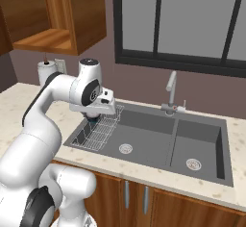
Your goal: Pick the yogurt and canned food from the counter and place them in the cabinets closest to them.
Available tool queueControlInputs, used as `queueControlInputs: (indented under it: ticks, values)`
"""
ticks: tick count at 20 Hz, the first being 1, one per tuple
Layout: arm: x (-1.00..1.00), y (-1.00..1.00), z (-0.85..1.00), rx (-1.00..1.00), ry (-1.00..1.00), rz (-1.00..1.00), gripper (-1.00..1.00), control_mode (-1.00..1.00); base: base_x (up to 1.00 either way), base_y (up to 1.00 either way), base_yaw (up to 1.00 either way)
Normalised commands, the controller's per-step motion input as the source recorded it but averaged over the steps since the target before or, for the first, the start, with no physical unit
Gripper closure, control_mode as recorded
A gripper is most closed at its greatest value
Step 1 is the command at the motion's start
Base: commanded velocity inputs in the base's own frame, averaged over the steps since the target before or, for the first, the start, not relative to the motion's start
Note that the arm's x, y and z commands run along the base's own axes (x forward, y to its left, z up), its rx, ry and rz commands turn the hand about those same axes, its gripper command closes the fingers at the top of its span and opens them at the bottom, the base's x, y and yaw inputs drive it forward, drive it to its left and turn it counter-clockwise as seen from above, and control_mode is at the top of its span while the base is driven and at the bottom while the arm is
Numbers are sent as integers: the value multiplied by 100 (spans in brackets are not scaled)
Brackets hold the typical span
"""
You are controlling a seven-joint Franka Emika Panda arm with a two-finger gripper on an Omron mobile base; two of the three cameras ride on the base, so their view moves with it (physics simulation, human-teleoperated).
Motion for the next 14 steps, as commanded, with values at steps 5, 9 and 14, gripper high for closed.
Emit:
queueControlInputs:
  ticks: [5, 9, 14]
  values:
    - [0, 0, 0, 0, 0, 0, 100, 100, 0, 16, 0]
    - [0, 0, 0, 0, 0, 0, 100, 100, 1, 45, 0]
    - [0, 0, 0, 0, 0, 0, 100, 100, 3, 58, 0]
